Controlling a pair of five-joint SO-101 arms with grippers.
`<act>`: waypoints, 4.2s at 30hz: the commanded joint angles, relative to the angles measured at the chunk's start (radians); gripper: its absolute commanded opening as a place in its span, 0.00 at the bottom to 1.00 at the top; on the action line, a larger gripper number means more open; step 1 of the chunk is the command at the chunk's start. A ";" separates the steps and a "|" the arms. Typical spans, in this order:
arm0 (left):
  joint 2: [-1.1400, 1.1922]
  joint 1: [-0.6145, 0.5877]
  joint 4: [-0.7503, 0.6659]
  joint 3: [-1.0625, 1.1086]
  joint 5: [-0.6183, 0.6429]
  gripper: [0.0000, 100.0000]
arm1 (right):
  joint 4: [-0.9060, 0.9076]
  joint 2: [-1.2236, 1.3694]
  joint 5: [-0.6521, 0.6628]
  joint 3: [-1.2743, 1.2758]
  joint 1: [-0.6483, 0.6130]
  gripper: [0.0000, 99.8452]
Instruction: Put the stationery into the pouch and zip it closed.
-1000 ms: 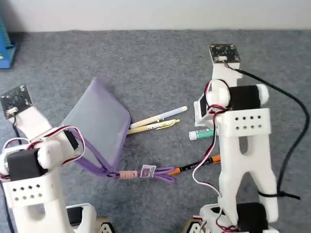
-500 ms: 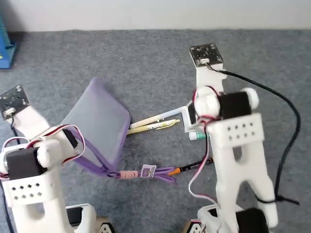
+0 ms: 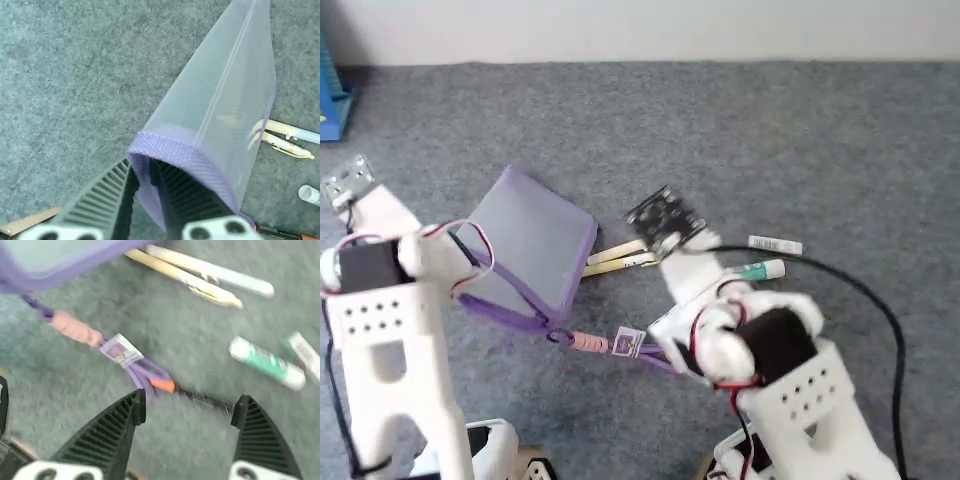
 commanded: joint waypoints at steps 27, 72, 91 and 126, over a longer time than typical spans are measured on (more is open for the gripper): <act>0.118 0.006 0.025 -0.127 0.011 0.01 | -0.831 0.223 -0.160 0.359 -0.381 0.29; -0.394 0.009 0.023 0.186 -0.331 0.30 | -0.549 -0.050 0.028 -0.017 0.041 0.01; -0.399 0.184 0.026 0.222 -0.247 0.01 | -0.429 -0.050 0.026 -0.130 0.047 0.01; -0.397 0.040 0.025 0.084 0.058 0.01 | 0.004 -0.036 -0.147 -0.218 0.536 0.26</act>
